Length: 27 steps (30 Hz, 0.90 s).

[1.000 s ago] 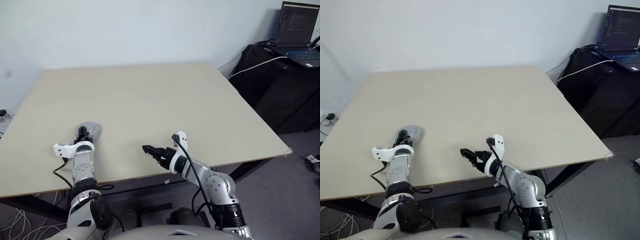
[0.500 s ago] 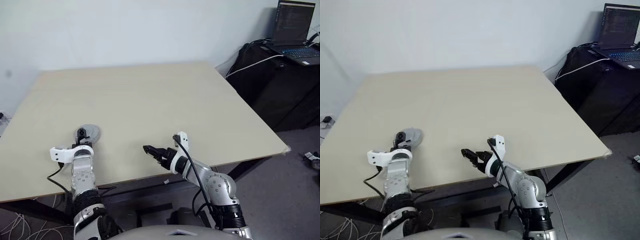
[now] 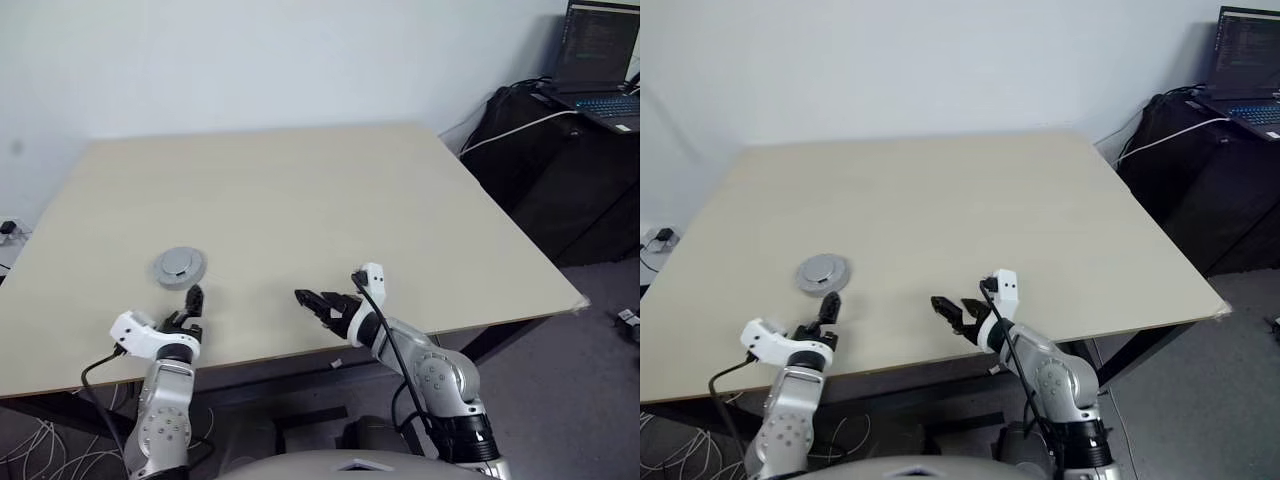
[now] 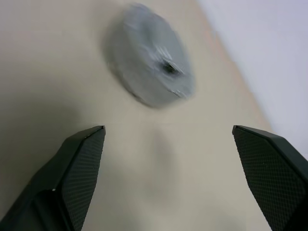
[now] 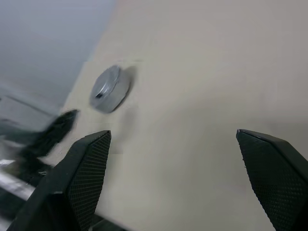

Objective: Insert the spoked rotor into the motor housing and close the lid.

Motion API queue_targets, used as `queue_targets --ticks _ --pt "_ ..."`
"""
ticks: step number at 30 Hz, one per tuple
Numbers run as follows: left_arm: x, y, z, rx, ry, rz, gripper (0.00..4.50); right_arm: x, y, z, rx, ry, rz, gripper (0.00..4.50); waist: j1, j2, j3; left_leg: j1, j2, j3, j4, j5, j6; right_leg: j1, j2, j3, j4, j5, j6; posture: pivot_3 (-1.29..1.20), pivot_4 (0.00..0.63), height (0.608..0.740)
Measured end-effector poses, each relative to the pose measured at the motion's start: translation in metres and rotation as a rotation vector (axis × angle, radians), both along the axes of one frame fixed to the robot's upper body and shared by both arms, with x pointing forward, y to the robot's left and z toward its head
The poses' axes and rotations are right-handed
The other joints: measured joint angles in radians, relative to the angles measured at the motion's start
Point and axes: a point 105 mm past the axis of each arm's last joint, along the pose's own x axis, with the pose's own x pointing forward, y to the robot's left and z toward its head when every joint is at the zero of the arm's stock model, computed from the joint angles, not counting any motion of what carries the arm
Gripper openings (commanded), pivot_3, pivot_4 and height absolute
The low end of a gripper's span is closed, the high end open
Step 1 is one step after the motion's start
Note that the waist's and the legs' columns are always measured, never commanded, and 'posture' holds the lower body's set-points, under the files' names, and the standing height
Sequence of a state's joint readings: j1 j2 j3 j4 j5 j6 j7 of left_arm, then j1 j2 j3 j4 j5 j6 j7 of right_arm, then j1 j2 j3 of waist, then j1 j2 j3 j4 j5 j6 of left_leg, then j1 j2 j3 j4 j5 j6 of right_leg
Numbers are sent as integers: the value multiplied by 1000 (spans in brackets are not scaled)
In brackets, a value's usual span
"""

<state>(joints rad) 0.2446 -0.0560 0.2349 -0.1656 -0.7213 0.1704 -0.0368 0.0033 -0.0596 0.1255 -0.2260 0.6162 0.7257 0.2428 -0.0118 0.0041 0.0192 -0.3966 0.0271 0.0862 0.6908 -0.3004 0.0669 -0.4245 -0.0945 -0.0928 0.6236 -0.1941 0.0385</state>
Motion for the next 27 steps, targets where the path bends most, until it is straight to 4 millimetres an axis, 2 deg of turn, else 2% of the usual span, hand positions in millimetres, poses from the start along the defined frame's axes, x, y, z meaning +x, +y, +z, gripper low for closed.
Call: queue_targets --ticks 4,7,13,17,20,27 --pt "5 -7 23 212 -135 -31 4487 -2 -14 0 -139 -173 -51 4500 -2 0 0 0 1 1 -1 0 0 -2 1 0 0 -1 -1 0 0 740" --pt "4 -17 34 443 -235 -67 4487 -4 -20 2 -185 -257 -83 4500 0 1 0 0 1 1 -1 2 3 -2 1 1 1 -1 -1 0 0 740" --pt "-2 -40 22 604 -272 -210 4487 -6 -35 13 -296 -439 -143 4500 1 1 0 0 1 1 -1 0 0 -2 0 0 1 -1 -1 0 0 740" --pt "-12 -52 9 704 -247 -345 4487 -17 -40 -5 -399 -444 -105 4500 1 1 1 0 1 1 -1 0 1 -2 0 0 1 -1 -1 0 0 740" --pt "-19 -54 1 718 -218 -372 4487 -23 -38 -16 -460 -458 -83 4500 0 2 2 0 2 1 -1 0 1 -2 -1 0 2 -1 -1 0 0 740" --pt "-20 -53 -1 704 -201 -359 4487 -20 -41 -10 -463 -517 -165 4500 3 3 2 0 2 1 -1 0 0 -2 -1 -1 2 -1 -1 0 0 740"
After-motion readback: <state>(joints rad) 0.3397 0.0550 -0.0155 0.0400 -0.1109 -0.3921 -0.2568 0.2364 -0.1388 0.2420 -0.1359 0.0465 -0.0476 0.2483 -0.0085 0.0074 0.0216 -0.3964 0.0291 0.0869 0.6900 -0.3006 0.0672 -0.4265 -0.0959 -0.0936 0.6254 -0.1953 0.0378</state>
